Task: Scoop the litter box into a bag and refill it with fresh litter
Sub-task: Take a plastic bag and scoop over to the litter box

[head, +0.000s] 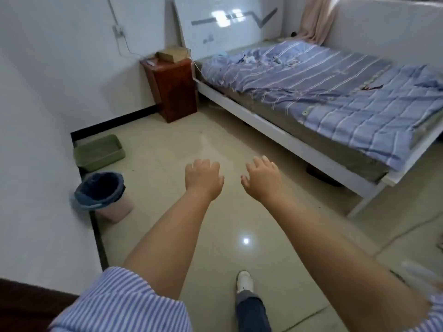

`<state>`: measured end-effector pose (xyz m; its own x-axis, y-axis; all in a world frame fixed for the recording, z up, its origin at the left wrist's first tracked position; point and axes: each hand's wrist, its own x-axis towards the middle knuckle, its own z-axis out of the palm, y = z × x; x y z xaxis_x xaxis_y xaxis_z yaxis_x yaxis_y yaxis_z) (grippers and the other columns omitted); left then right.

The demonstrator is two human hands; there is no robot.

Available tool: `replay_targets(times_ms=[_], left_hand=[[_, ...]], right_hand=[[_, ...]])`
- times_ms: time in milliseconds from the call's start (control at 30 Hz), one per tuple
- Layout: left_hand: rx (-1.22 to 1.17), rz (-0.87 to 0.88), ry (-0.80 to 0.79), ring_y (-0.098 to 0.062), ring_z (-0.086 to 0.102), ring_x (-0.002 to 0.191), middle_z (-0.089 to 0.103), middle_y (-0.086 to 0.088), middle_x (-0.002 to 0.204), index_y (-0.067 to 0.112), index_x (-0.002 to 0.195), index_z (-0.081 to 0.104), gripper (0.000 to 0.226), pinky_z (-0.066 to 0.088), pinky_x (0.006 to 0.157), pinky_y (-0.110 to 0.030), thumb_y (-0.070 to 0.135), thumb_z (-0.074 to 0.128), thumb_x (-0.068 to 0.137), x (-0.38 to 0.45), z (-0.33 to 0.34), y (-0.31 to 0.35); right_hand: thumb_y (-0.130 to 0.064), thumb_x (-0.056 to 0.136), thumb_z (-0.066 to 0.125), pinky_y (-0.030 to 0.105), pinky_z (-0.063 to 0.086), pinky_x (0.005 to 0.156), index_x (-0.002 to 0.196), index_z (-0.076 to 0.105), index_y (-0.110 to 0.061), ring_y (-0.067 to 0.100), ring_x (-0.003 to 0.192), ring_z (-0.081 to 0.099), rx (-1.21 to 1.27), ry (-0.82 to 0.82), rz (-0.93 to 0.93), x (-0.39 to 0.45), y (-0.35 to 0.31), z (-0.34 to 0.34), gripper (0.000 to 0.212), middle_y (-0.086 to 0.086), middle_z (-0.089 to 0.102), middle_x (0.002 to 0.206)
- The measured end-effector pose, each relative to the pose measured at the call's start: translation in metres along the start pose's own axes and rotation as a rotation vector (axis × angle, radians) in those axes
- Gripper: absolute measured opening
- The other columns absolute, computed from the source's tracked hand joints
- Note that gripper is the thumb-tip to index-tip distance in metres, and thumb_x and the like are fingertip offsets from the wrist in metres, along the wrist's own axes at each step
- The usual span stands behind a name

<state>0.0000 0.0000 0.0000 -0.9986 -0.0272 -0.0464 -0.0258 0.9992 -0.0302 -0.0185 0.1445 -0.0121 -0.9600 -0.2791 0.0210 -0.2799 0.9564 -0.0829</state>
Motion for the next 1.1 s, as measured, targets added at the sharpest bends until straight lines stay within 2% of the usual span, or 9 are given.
replay_targets(times_ms=[100,233,400,567,767,1100], left_hand=[[-0.02,-0.019,-0.071,-0.026,0.037,0.128,0.044,-0.007,0.136,0.015,0.13,0.043,0.041,0.032,0.101,-0.036,0.038,0.037,0.097,0.077,0.027,-0.009],[-0.044,-0.03,-0.155,-0.024,0.031,0.132,0.038,-0.005,0.141,0.016,0.134,0.04,0.043,0.029,0.104,-0.037,0.037,0.036,0.097,0.182,0.039,-0.032],[-0.068,-0.126,-0.211,-0.023,0.029,0.133,0.034,-0.004,0.143,0.016,0.135,0.039,0.043,0.027,0.105,-0.036,0.036,0.034,0.098,0.291,0.041,-0.084],[-0.081,-0.203,-0.201,-0.023,0.029,0.134,0.034,-0.004,0.143,0.015,0.136,0.037,0.043,0.026,0.107,-0.037,0.036,0.033,0.098,0.428,0.044,-0.161],[-0.088,-0.221,-0.204,-0.024,0.033,0.13,0.04,-0.005,0.138,0.015,0.135,0.04,0.042,0.029,0.103,-0.036,0.034,0.034,0.098,0.597,0.038,-0.254],[-0.136,-0.276,-0.17,-0.021,0.037,0.126,0.043,-0.002,0.136,0.017,0.134,0.041,0.04,0.033,0.098,-0.031,0.032,0.036,0.097,0.88,0.036,-0.367]], right_hand=[[-0.034,0.095,0.038,0.038,0.026,0.108,0.131,0.043,-0.01,0.029,0.135,0.027,0.023,-0.057,0.036,0.077,0.018,0.028,0.043,0.01,0.041,0.138],[-0.034,0.095,0.038,0.034,0.031,0.102,0.13,0.043,-0.01,0.027,0.126,0.036,0.019,-0.184,-0.004,0.19,0.033,0.046,0.042,0.01,0.046,0.132],[-0.035,0.096,0.037,0.035,0.031,0.103,0.132,0.04,-0.01,0.027,0.128,0.034,-0.019,-0.303,-0.085,0.322,0.017,0.06,0.044,0.01,0.045,0.134],[-0.034,0.096,0.036,0.035,0.032,0.102,0.133,0.039,-0.011,0.027,0.126,0.036,-0.052,-0.277,-0.187,0.492,-0.023,0.071,0.044,0.01,0.045,0.134],[-0.033,0.097,0.035,0.034,0.032,0.1,0.132,0.04,-0.01,0.027,0.124,0.037,-0.03,-0.271,-0.192,0.679,-0.071,0.073,0.042,0.009,0.047,0.13],[-0.033,0.096,0.035,0.032,0.035,0.099,0.129,0.044,-0.011,0.023,0.121,0.042,-0.028,-0.226,-0.242,0.987,-0.105,0.096,0.04,0.006,0.051,0.128]])
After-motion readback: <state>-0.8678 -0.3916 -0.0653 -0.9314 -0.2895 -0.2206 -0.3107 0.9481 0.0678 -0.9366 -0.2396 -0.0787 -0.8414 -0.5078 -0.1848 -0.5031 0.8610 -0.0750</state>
